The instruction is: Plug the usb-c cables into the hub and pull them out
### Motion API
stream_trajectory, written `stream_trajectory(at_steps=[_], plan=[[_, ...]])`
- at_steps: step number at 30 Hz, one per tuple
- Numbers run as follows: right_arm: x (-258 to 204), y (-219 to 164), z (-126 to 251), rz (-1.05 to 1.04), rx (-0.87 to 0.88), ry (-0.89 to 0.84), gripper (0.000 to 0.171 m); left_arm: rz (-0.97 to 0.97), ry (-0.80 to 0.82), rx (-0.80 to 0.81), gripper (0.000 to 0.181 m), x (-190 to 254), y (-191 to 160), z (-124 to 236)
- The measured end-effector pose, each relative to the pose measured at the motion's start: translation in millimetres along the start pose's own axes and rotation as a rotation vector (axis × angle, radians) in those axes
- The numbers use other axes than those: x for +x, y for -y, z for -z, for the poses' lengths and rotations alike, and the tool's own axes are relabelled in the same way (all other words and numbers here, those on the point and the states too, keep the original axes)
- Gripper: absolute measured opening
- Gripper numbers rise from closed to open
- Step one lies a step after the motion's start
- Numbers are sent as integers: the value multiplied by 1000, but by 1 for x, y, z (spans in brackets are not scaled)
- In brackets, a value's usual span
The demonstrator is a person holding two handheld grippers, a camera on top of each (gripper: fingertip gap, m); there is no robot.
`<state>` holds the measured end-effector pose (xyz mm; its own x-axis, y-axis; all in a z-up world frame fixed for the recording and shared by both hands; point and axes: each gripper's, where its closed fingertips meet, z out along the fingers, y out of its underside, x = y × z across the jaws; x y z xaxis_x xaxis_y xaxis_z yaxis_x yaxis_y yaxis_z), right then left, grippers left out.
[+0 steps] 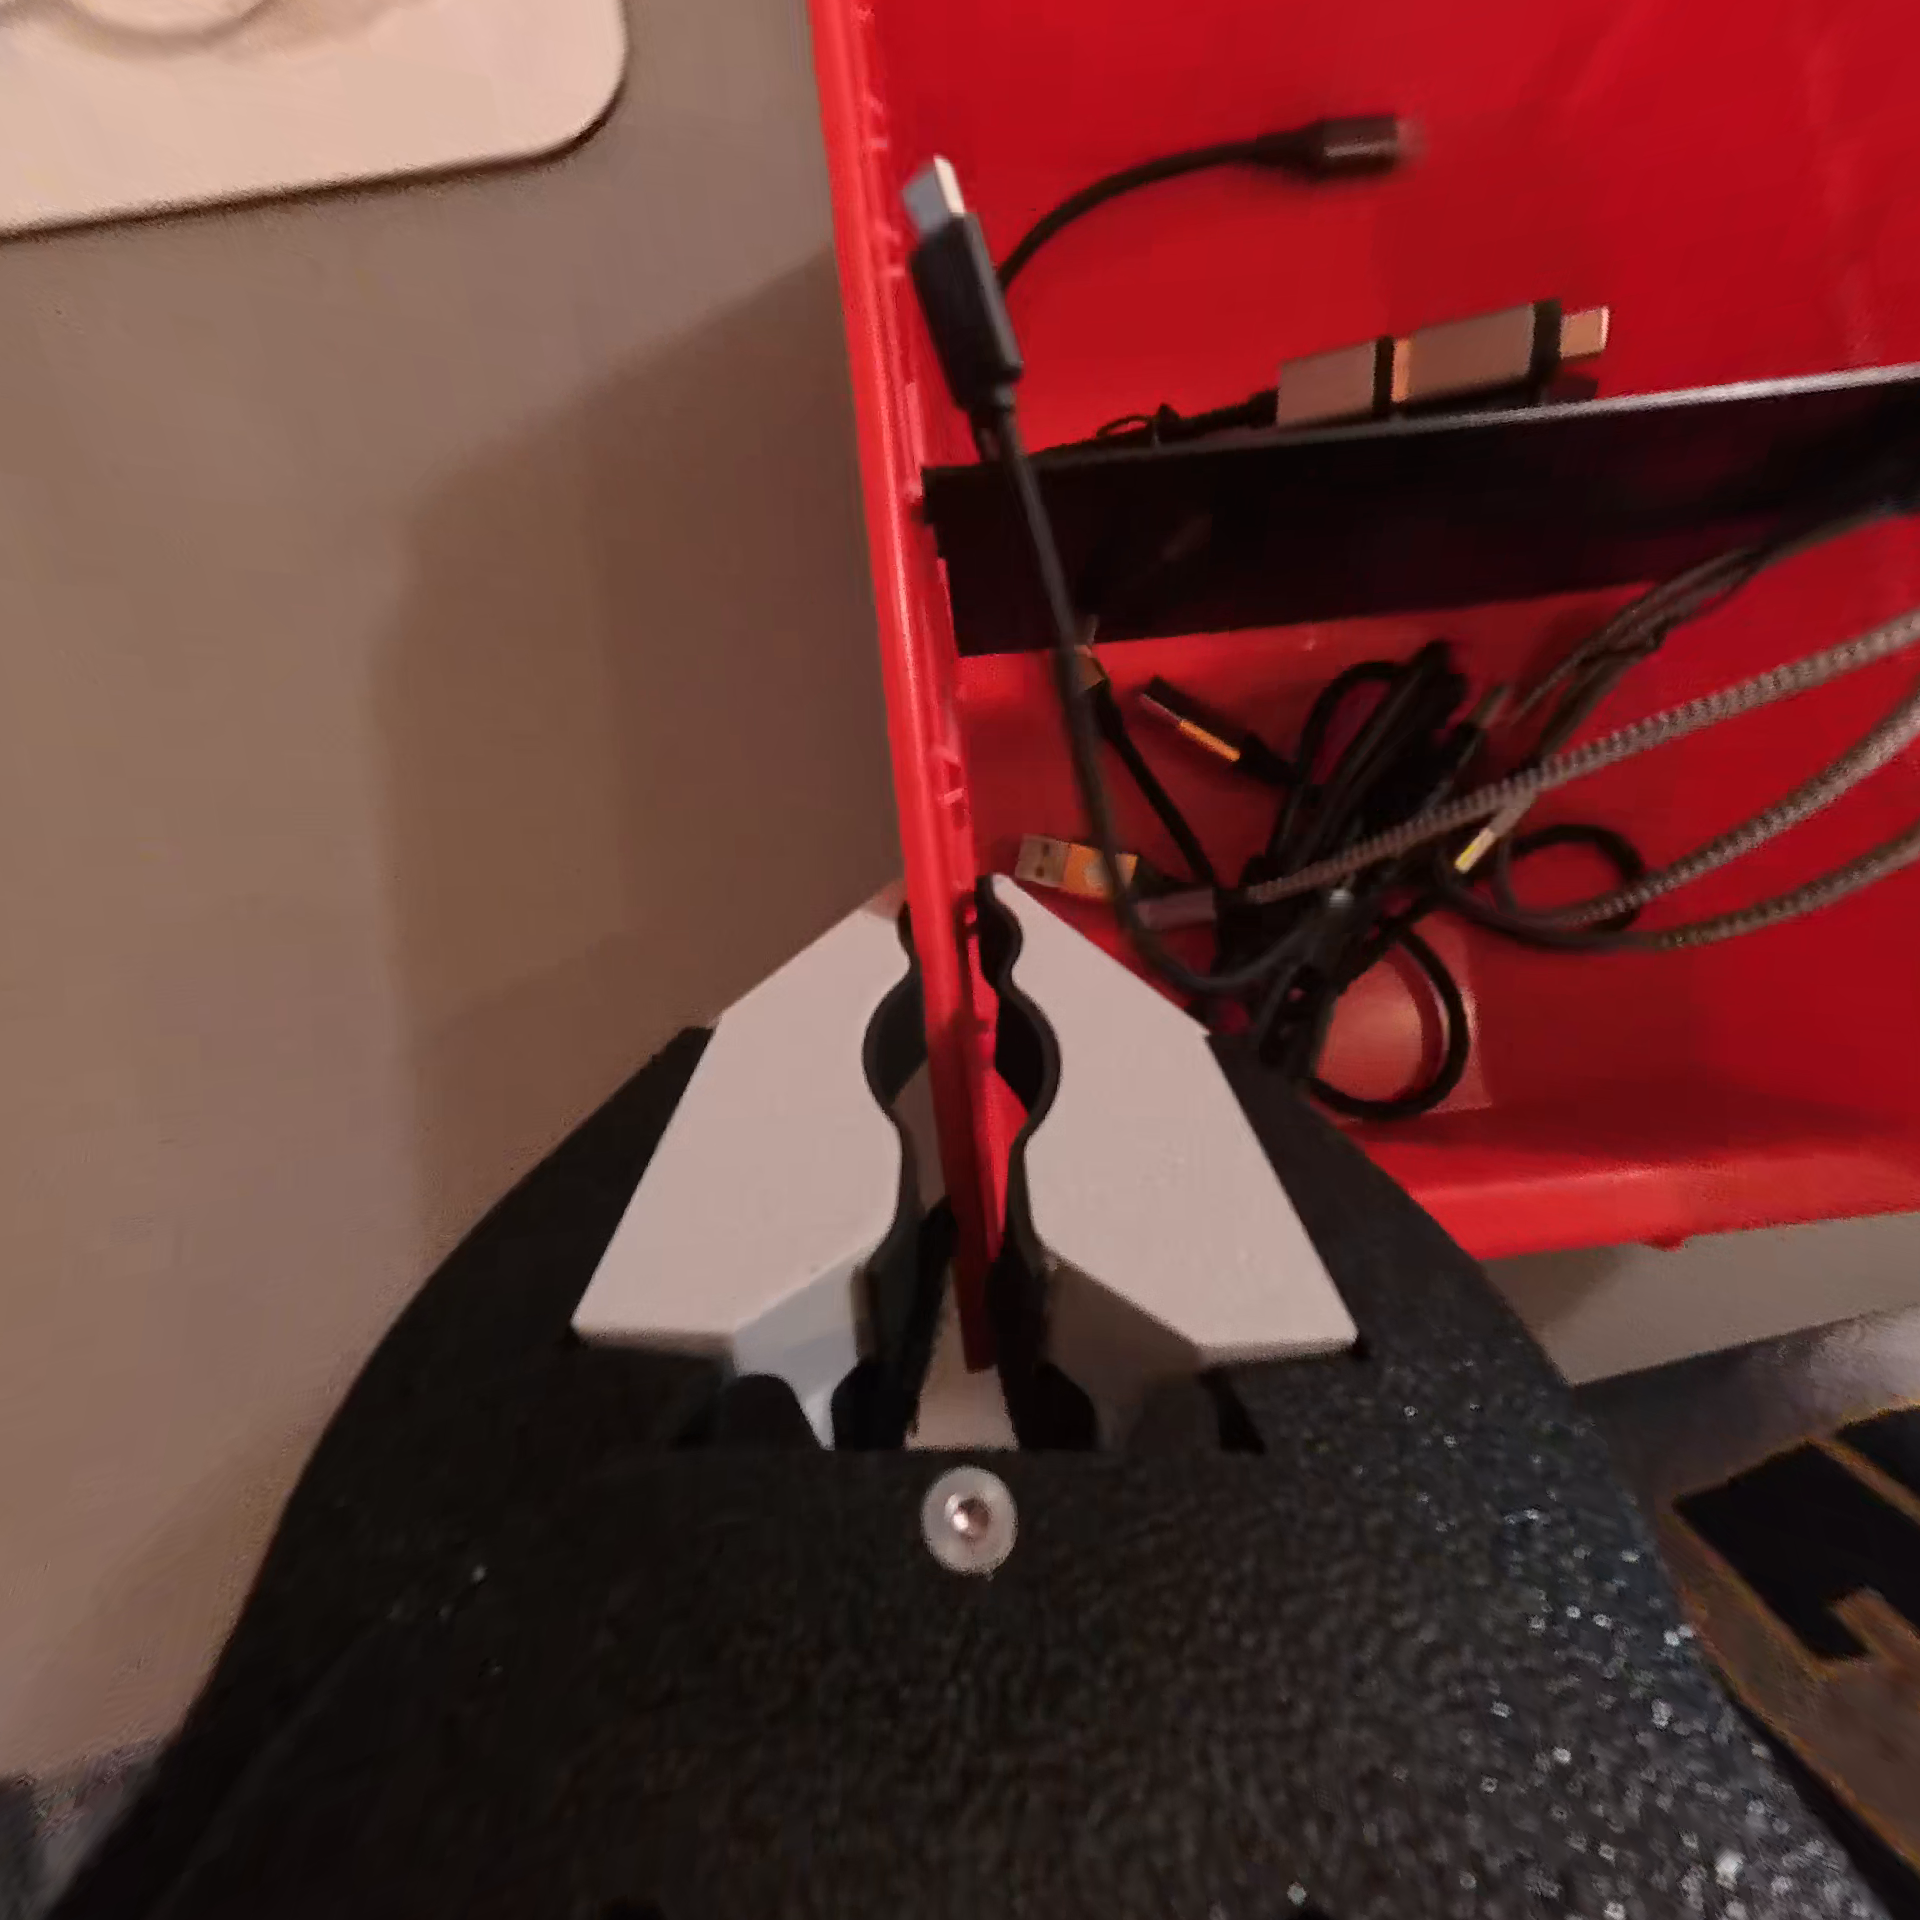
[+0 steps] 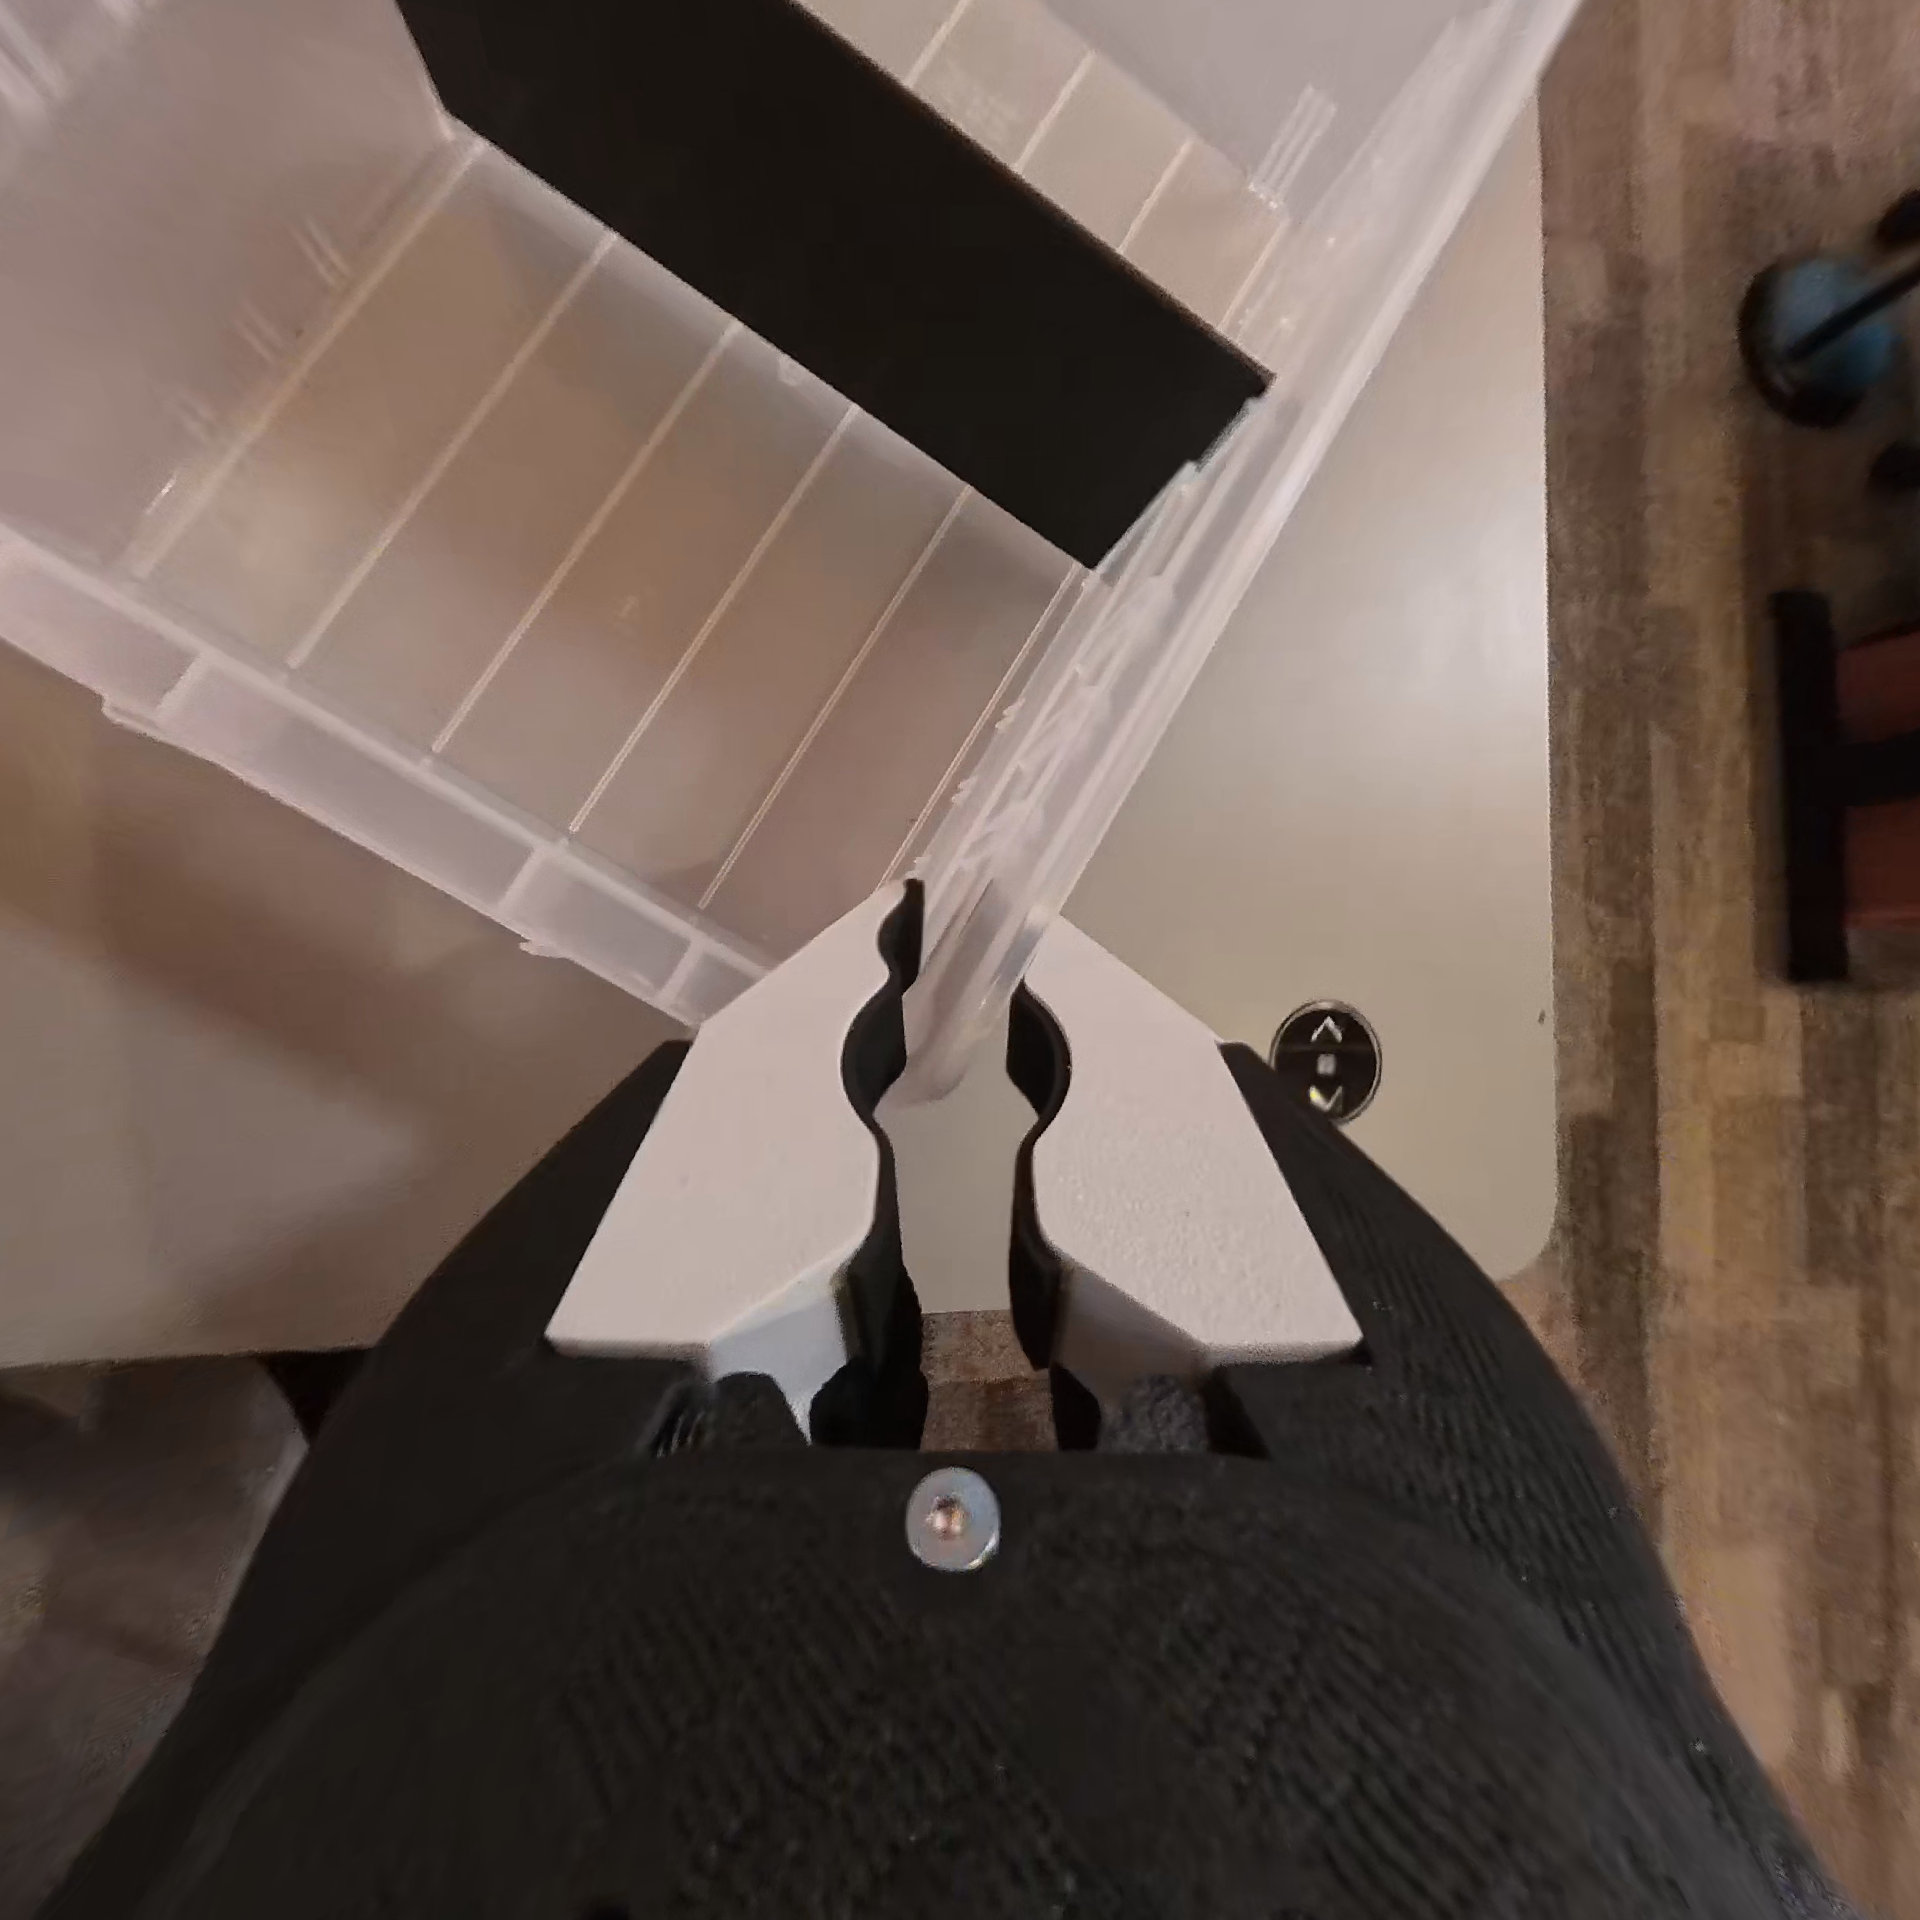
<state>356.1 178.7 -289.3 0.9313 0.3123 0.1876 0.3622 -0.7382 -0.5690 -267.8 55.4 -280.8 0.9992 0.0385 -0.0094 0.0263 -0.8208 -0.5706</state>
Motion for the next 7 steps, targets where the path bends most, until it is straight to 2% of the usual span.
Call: stream_trajectory(at_steps=[3,7], plan=[[1,0,0,162,-16,49,16,75,38,0,4,-28,-14,10],[10,2,-5,254,-32,88,17,170,98,7,4,-67,-34,24]])
